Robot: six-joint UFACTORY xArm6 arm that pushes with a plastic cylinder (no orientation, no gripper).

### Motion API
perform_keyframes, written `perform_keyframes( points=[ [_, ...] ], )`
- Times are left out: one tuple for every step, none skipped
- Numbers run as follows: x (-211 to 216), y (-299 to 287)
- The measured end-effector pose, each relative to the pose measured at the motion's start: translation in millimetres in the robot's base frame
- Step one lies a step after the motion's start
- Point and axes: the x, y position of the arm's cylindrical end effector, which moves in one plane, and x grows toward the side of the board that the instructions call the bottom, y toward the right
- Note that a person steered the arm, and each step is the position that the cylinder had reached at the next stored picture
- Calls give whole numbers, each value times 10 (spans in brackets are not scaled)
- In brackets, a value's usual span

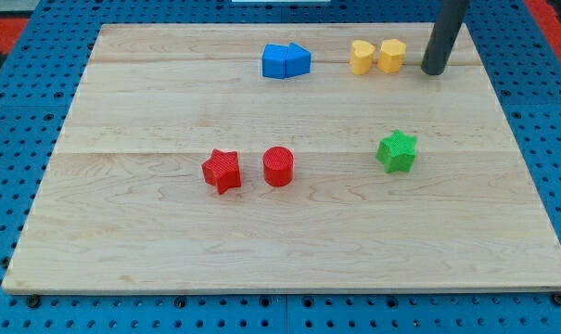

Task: Slide the green star parallel left to the blue cube

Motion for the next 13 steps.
perform_keyframes(
  points=[
    [577, -136],
    [1235, -471],
    [1721, -482],
    [1872, -1479],
    [1872, -2517],
    [1965, -2633],
    [2119, -2957],
    [2011, -3259],
    [1331, -3295],
    [1501, -3358],
    [2009, -3720],
    [1648, -3914],
    [1082, -3827]
  ],
)
